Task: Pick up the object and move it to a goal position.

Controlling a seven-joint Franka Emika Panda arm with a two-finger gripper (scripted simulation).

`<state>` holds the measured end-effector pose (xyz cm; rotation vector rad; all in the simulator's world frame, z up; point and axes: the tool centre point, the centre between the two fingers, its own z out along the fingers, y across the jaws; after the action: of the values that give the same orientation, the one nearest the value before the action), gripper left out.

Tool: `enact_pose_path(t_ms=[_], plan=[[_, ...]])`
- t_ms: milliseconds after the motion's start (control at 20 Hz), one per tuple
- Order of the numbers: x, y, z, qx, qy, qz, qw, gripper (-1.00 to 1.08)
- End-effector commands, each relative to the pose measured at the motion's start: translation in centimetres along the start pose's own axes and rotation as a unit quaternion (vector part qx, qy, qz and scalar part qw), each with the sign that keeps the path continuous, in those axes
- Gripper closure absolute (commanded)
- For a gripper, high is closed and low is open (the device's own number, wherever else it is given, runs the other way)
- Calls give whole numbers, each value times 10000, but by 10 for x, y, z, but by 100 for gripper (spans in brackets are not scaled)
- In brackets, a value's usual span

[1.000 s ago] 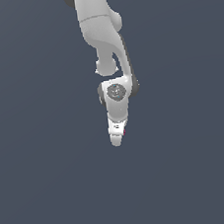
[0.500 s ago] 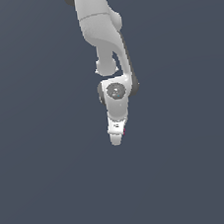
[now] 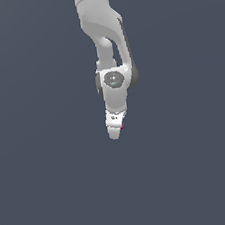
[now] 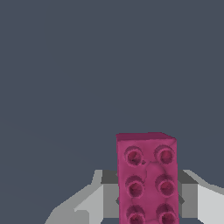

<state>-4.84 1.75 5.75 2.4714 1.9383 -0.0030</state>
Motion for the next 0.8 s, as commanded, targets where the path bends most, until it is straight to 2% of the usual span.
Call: enact_pose_path(t_ms=[0,750], plan=[[-4,-5,-17,-5,-3,-1,10000,108],[-29,-40,-147,-2,2,-8,10000,108]])
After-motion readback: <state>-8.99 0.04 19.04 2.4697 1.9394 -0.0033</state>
